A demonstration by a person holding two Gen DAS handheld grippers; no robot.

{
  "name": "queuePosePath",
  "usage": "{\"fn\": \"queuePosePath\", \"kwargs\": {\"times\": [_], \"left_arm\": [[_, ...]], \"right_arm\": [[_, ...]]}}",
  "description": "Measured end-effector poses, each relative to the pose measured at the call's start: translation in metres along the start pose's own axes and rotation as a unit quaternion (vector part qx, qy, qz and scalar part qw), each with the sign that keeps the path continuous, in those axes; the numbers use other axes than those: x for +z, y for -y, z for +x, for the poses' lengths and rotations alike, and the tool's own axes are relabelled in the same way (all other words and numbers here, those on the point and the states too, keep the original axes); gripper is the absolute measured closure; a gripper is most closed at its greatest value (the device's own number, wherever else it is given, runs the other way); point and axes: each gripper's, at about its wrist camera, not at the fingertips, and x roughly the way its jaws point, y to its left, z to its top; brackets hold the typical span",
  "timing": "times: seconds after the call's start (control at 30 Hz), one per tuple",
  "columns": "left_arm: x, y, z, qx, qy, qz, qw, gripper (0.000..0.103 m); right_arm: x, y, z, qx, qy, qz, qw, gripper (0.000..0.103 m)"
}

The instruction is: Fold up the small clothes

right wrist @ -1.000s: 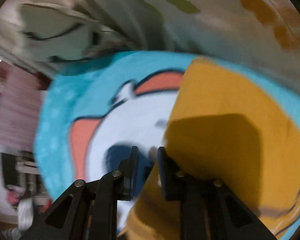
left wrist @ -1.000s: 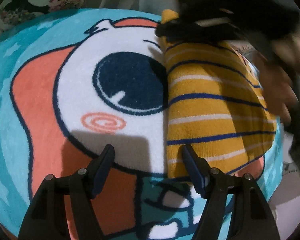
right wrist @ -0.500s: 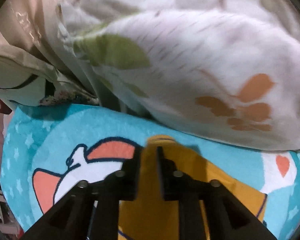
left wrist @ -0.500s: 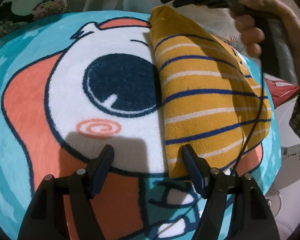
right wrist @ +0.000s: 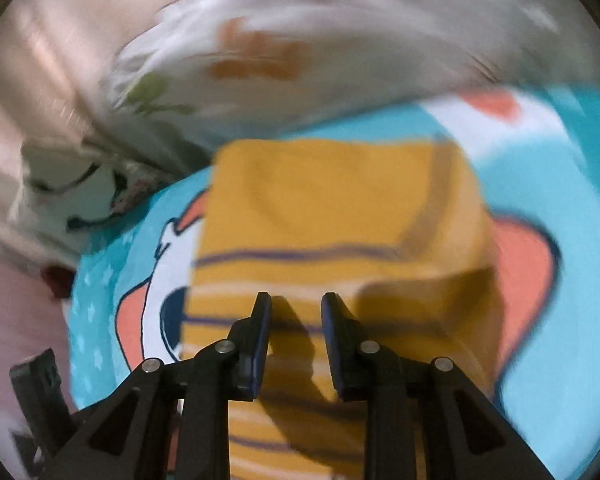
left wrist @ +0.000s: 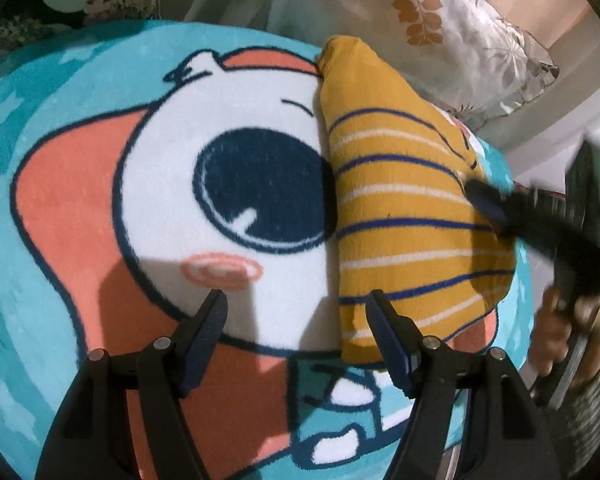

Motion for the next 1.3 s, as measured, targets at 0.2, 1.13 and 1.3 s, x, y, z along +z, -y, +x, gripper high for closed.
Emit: {"fn": "queuePosePath", "kwargs": {"times": [0.2,1.13,1.3], "left_arm": [[-0.004,0.020,0.002,-0.003,0.000,0.019,0.9998,0.032],[-0.020,0.034,0.032,0.067,-0.025,0.040,0.9966,0.007],[-0.019,0.029,0.030,0.054,-0.029,0.052,0.9968,0.006]], "right_arm": [[-0.033,0.069,-0.044,-0.021,0.042,0.095,0.994,0.077],[-0.052,0.044,-0.021,-0.127,0.046,0.035,0.990,0.044],[-0.054,0.039,-0.030,-0.144,0.063,0.045,0.986,0.044]]}}
